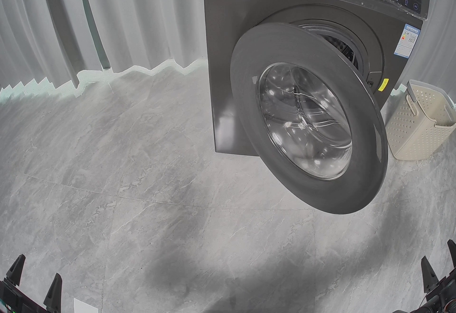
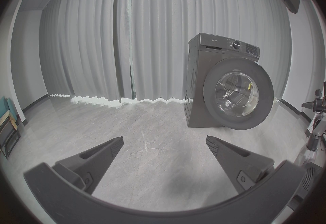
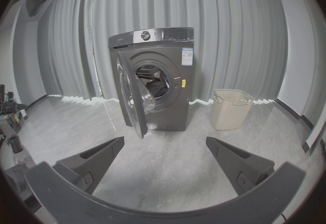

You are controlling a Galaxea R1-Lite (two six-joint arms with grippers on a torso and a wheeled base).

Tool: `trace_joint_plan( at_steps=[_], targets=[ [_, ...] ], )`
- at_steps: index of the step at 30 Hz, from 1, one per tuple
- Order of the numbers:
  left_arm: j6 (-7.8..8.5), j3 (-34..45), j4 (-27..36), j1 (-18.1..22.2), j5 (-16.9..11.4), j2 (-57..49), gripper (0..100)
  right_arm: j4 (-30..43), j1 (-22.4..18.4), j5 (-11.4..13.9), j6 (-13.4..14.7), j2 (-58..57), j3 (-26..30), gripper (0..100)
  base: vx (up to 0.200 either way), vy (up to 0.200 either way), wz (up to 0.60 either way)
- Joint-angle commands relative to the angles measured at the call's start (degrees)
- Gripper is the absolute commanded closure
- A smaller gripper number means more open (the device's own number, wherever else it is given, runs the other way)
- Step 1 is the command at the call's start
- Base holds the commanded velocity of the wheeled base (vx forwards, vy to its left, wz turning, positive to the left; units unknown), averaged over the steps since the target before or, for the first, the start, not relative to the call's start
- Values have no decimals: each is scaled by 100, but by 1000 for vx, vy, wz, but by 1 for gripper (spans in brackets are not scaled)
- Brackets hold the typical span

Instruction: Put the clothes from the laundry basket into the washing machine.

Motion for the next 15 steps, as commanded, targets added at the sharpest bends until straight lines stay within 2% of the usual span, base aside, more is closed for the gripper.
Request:
trace_joint_plan(
  at_steps=[1, 8, 12, 15],
  targets=[
    [-6, 101, 2, 0, 14, -143, 0, -42, -6, -207, 136, -93, 101, 0, 0, -200, 0],
    [11, 101, 2, 0, 5, -143, 0, -42, 3, -190, 145, -93, 101, 0, 0, -200, 0],
    [11, 101, 2, 0, 5, -143, 0, -15, 3, 47, 48, -84, 92, 0, 0, -200, 0],
    [2, 101, 2, 0, -4, -143, 0, -24, 3, 100, 4, -93, 92, 0, 0, -200, 0]
  ],
)
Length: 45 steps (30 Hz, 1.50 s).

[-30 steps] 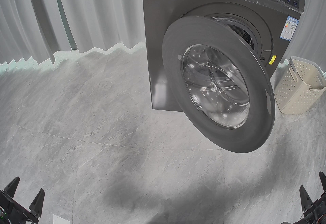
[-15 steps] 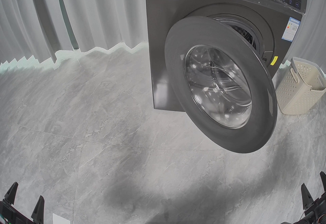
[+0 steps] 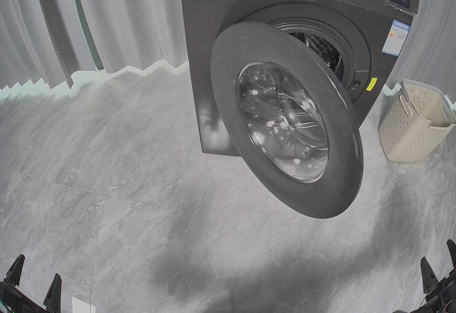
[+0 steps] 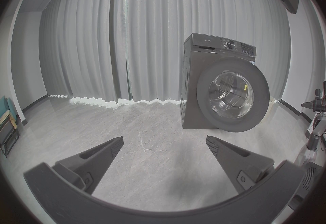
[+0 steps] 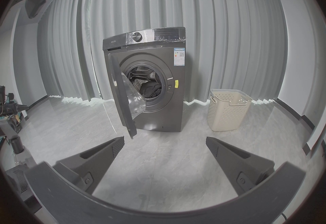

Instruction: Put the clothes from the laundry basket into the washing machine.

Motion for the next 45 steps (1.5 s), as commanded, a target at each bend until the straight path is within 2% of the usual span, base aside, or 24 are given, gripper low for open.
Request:
trace_joint_plan(
  at_steps=[1, 4, 6, 7, 9, 11, 12, 13, 15, 17, 18, 19, 20, 21, 22, 23, 26, 29, 39, 45],
  targets=[
    [-14, 101, -2, 0, -2, -63, 0, -90, -4, 43, -18, -93, 92, 0, 0, 0, 0],
    [-5, 101, -2, 0, -10, -63, 0, -644, 13, -36, 245, -49, -637, 0, 0, 0, 0],
    [21, 101, -2, -9, -28, -63, 0, -582, 13, 61, 307, 180, -1103, 0, 0, 0, 0],
    [30, 101, -2, -9, -37, -63, 0, -406, 31, 201, 307, 382, -1164, 0, 0, 0, 0],
    [30, 101, -2, -9, -37, -63, 0, -143, 101, 817, 307, 865, -1129, 0, 0, 0, 0],
    [30, 101, -2, -9, -37, -63, 0, -178, 110, 1362, 316, 1533, -1059, 0, 0, 0, 0],
    [30, 101, -2, -9, -37, -63, 0, -178, 110, 1362, 316, 1533, -1059, 0, 0, 0, 0],
    [30, 101, -2, -9, -37, -63, 0, -468, 119, 1766, 289, 2289, -1068, 0, 0, 0, 0],
    [30, 101, 6, -9, -45, -63, 0, -1136, 171, 2056, 192, 3115, -1112, 0, 0, 0, 0],
    [39, 101, 6, -9, -45, -63, 0, -1830, 382, 2196, 61, 3862, -1129, 0, 0, 0, 0],
    [39, 101, 6, -9, -45, -63, 0, -1830, 382, 2196, 61, 3862, -1129, 0, 0, 0, 0],
    [39, 101, 6, -9, -54, -63, 0, -2639, 980, 2188, 34, 4653, -1147, 0, 0, 0, 0],
    [39, 92, 6, -9, -54, -63, 0, -2692, 1041, 2179, 43, 4706, -1147, 0, 0, 0, 0],
    [39, 101, 6, -9, -54, -63, 0, -3307, 1718, 1977, 78, 5321, -1147, 0, 0, 0, 0],
    [39, 92, 6, -9, -54, -63, 0, -3430, 1868, 1889, 87, 5453, -1147, 0, 0, 0, 0],
    [39, 92, 6, -9, -54, -63, 0, -3913, 2421, 1414, 175, 6016, -1164, 0, 0, 0, 0],
    [39, 92, 6, -9, -54, -63, 0, -4660, 3212, 764, 377, 6745, -1279, 0, 0, 0, 0],
    [30, 92, 6, -18, -63, -63, 0, -4986, 3353, 614, 474, 7167, -1446, 0, 0, 0, 0],
    [30, 92, 6, -18, -63, -63, 0, -5091, 3406, 658, 482, 7791, -1876, 0, 0, 0, 0],
    [30, 92, 6, -18, -63, -63, 0, -5284, 3291, 632, 482, 8134, -2149, 0, 0, 0, 0]
  ],
)
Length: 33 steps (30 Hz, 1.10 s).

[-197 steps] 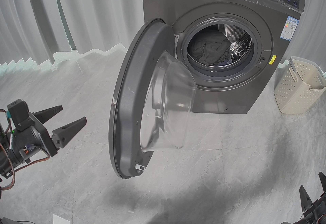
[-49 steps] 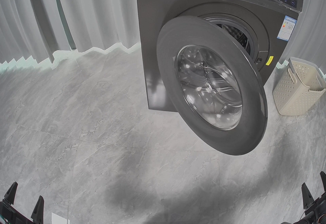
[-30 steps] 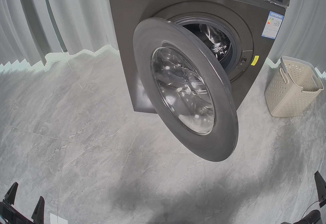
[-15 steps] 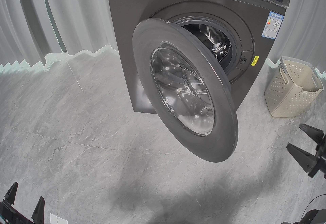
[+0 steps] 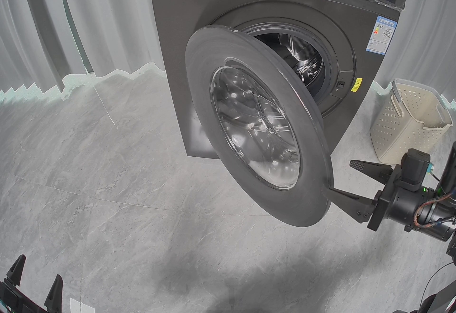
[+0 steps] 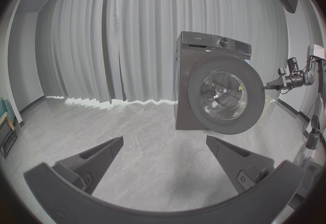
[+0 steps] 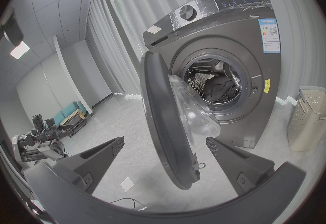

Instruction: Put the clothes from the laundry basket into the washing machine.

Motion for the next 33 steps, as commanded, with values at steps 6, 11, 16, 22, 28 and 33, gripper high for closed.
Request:
trace_joint_plan(
  at_steps=[6, 11, 16, 22, 28, 33],
  targets=[
    [0, 92, -1, -2, 3, -74, 0, -570, -841, -87, -55, 755, -190, 0, 0, 0, 0],
    [0, 92, -1, -2, 3, -74, 0, -789, -1684, -87, -170, 702, -138, 0, 0, 0, 0],
    [9, 92, -1, -2, 3, -74, 0, -789, -1930, -104, -266, 579, 38, 0, 0, 0, 0],
    [0, 92, -1, -2, 3, -74, 0, -781, -1157, -51, -222, 359, 636, 0, 0, 0, 0],
    [0, 92, -1, 7, 3, -74, 0, -789, -199, -43, -126, 289, 996, 0, 0, -133, 0],
    [0, 92, 8, 7, 3, -74, 0, -789, 179, -34, 156, 350, 882, 0, 0, -200, 0]
  ],
)
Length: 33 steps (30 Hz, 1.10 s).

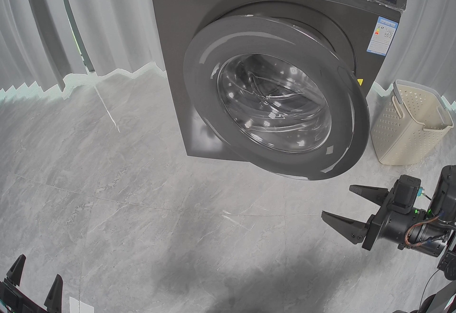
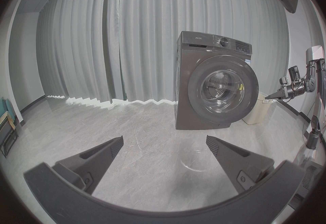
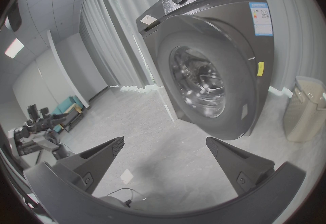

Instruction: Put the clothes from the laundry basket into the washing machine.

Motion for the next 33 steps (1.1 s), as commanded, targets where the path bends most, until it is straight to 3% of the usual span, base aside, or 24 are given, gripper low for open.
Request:
trace_joint_plan(
  at_steps=[1, 8, 15, 33],
  targets=[
    [-3, 92, 7, 5, -2, -84, 0, -2, 418, 4, 243, -26, -56, 0, 0, -200, 0],
    [6, 92, -2, 5, -2, -84, 0, -160, 480, 4, 560, 343, -522, 0, 0, -200, 0],
    [6, 92, -2, 5, -2, -84, 0, -758, 752, -31, 647, 747, -750, 0, 0, 0, 0],
    [-3, 92, 7, -4, -2, -84, 0, -1171, 743, -75, 647, 1257, -1225, 0, 200, 0, 0]
  ],
)
